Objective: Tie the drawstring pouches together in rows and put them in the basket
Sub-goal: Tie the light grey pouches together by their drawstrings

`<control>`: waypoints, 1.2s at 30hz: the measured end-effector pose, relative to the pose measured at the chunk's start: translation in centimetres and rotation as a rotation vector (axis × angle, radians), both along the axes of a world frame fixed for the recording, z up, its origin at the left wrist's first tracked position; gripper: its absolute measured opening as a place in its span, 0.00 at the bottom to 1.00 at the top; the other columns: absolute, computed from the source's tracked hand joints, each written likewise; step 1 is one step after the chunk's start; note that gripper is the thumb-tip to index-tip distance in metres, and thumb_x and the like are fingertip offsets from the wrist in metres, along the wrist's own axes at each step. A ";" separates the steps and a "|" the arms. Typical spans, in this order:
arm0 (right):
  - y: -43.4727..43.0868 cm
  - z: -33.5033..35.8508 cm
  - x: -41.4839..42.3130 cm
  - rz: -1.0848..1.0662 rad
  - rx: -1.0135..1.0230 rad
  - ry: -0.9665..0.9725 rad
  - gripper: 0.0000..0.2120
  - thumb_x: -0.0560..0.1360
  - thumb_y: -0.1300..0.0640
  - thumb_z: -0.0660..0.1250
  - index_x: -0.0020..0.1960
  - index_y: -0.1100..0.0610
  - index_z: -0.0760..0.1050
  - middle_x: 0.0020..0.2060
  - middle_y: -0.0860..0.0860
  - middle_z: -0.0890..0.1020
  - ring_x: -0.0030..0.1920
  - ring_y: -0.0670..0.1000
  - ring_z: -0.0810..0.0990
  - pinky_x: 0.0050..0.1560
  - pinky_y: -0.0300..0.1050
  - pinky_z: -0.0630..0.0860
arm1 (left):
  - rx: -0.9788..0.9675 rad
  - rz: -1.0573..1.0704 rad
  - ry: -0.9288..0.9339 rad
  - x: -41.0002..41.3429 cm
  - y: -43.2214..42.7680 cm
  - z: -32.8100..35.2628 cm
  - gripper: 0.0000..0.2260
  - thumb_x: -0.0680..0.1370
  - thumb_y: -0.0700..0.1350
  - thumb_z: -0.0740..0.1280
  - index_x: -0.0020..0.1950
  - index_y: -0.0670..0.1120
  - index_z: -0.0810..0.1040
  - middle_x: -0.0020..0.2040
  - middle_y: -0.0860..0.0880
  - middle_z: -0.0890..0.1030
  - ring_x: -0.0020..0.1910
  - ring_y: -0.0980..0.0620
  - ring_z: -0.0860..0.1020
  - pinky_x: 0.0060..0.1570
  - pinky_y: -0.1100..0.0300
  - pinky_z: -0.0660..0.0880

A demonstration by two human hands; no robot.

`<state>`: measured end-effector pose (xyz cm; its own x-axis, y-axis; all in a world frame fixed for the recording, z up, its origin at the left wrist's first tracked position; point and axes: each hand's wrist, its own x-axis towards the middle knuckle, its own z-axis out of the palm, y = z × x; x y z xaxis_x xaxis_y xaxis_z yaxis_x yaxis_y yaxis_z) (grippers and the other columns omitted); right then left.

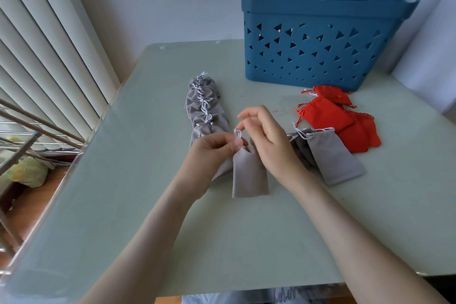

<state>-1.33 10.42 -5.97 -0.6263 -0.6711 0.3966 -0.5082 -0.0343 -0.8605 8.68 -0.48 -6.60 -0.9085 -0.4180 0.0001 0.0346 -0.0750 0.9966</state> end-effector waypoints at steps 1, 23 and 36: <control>0.1 0.1 -0.2 0.016 0.043 -0.065 0.07 0.82 0.61 0.57 0.55 0.53 0.73 0.39 0.45 0.79 0.32 0.38 0.73 0.37 0.31 0.66 | 0.035 0.022 0.020 0.0 0.0 0.1 0.06 0.74 0.43 0.70 0.43 0.41 0.82 0.42 0.44 0.83 0.44 0.46 0.78 0.51 0.50 0.72; 1.2 0.5 -1.6 0.191 0.345 -0.293 0.17 0.75 0.52 0.62 0.46 0.68 0.76 0.39 0.53 0.76 0.43 0.47 0.71 0.48 0.49 0.66 | 0.033 -0.039 0.134 0.5 0.3 1.4 0.10 0.77 0.36 0.63 0.43 0.44 0.83 0.38 0.49 0.84 0.37 0.55 0.82 0.40 0.66 0.76; 1.0 1.0 -1.2 0.166 0.020 -0.449 0.14 0.80 0.61 0.59 0.36 0.56 0.73 0.32 0.44 0.78 0.39 0.46 0.72 0.44 0.37 0.68 | -0.174 0.160 0.034 0.0 0.2 0.3 0.04 0.76 0.37 0.69 0.46 0.44 0.76 0.35 0.49 0.81 0.37 0.53 0.77 0.40 0.61 0.71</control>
